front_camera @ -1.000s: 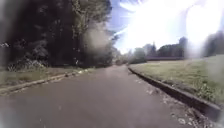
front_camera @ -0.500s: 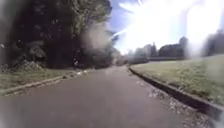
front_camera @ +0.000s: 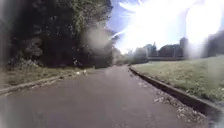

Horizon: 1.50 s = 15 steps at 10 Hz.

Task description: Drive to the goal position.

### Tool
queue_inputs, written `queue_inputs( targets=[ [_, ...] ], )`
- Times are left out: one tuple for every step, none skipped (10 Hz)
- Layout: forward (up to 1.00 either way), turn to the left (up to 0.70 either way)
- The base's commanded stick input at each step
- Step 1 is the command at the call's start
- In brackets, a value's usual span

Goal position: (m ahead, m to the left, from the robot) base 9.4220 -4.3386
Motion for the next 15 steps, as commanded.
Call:
queue_inputs(
  targets=[
    [0.45, 0.00],
    [0.45, 0.00],
    [0.45, 0.00],
    [0.45, 0.00],
    [0.45, 0.00],
    [0.45, 0.00],
    [0.45, 0.00],
    [0.45, 0.00],
    [0.45, 0.00],
    [0.45, 0.00],
    [0.45, 0.00],
    [0.45, 0.00],
    [0.45, 0.00],
    [0.45, 0.00],
    [0.45, 0.00]
  ],
)
